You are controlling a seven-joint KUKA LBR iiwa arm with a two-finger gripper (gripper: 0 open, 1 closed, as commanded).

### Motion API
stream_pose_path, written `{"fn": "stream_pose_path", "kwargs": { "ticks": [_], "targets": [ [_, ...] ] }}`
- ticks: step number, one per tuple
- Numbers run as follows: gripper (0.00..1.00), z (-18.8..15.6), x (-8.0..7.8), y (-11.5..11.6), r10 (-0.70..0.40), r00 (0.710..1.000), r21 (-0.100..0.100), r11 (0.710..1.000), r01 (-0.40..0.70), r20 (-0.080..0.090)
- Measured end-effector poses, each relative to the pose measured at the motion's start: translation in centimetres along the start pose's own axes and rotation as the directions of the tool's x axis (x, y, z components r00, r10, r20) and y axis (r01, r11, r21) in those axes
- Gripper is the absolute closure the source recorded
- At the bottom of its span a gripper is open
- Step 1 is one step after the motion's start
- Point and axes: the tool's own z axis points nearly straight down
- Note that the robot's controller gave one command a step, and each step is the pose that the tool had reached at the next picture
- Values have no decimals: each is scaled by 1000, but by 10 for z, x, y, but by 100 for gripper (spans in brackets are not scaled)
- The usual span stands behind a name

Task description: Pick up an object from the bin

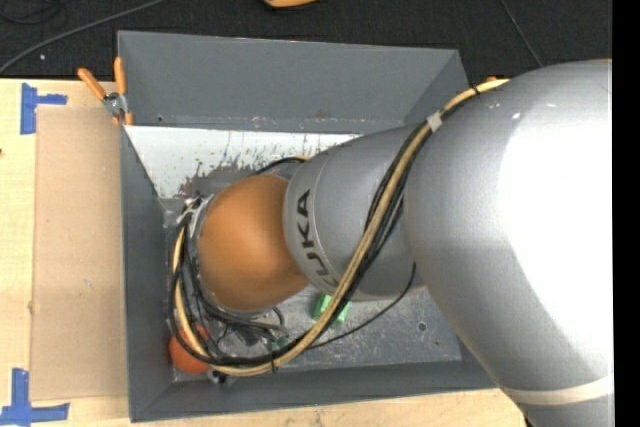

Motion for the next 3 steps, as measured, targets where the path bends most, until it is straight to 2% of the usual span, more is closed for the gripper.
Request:
{"fn": "stream_pose_path", "kwargs": {
  "ticks": [1, 3],
  "targets": [
    [100, -23, 3, 1, 1, 1000, -1, 1000, -1, -9],
    [100, -118, 3, 2, 5, 1000, -2, 1000, -5, -14]
  ]
}}
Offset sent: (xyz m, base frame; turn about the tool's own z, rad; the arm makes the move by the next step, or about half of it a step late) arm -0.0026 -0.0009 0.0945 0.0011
